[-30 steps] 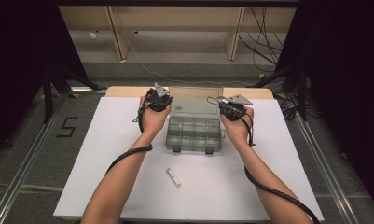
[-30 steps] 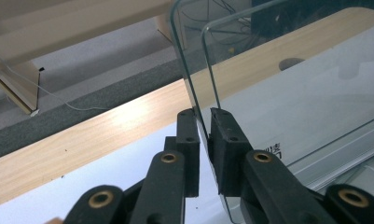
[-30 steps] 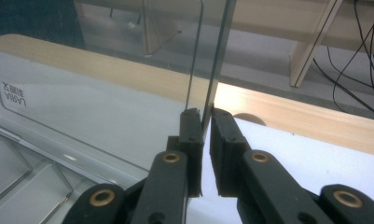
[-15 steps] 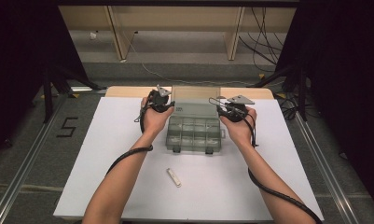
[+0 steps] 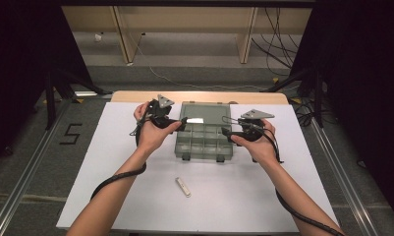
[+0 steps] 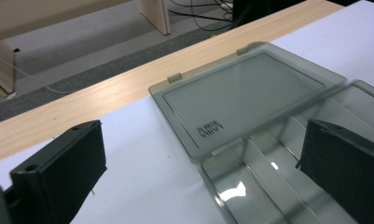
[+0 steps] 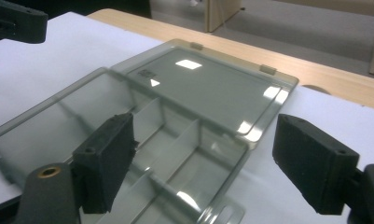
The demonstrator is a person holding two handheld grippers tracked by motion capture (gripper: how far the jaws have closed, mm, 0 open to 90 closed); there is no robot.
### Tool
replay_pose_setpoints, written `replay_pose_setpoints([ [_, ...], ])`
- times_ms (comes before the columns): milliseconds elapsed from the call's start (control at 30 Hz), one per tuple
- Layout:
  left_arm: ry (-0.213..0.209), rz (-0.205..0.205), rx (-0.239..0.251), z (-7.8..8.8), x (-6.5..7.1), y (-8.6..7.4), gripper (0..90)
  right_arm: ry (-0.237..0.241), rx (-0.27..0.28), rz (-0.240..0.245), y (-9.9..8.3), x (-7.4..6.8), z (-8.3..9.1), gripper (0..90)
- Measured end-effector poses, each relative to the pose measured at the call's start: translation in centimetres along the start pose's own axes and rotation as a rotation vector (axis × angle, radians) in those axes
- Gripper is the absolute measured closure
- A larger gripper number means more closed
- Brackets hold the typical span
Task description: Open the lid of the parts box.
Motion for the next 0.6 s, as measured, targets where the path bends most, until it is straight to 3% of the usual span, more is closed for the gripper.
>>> replay_pose_setpoints([
  [300,-0.08,-0.039,0.02,3.7,1.9,-3.5,0.0,0.068,0.02,0.083,-1.1,-3.5,2.2,19.5],
  [500,-0.115,-0.071,0.004,5.5,3.0,-5.9,0.0,0.123,0.001,0.102,-2.4,-5.7,3.3,19.5],
  [600,-0.129,-0.066,0.005,6.3,3.2,-6.8,0.0,0.14,-0.006,0.117,-3.0,-6.6,3.7,19.5],
])
Point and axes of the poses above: each handheld gripper's, and its own axes: z roughly backward along the jaws, y roughly out of its top, x roughly to its right, the point moved 6 cm from there along -z, roughly forward along the jaws, and after that the axes turned 6 degrees about -x, right-handed, at the moved point
